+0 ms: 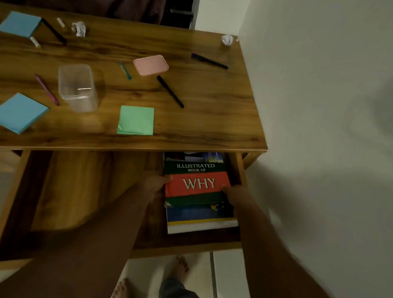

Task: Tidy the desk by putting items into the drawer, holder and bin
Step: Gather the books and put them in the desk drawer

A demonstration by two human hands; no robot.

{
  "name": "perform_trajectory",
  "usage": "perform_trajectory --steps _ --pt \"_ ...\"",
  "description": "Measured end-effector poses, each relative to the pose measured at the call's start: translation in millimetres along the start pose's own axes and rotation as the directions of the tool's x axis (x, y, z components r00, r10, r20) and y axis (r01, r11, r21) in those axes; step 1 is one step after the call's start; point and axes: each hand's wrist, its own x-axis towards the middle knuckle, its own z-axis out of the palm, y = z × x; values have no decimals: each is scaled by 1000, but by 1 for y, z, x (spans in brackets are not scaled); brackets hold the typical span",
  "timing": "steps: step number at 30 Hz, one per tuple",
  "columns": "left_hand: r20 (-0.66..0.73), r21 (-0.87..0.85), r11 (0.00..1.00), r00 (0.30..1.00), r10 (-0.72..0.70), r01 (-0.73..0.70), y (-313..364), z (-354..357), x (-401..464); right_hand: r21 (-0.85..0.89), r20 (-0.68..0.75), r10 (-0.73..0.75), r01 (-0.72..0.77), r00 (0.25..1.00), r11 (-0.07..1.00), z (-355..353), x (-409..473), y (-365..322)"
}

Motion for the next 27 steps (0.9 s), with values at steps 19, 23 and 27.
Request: perform_trajectory --steps 19,23,27 --pt "-170 333 940 976 137 -74 -11 19 62 -327 -184 5 -66 983 943 42 37 11" --pt "-177 370 925 970 166 -91 -15 19 59 -323 -222 -21 -53 975 945 42 31 19" --pt "-178 391 915 968 177 -95 -19 20 55 -265 -230 -29 -34 973 964 41 27 23"
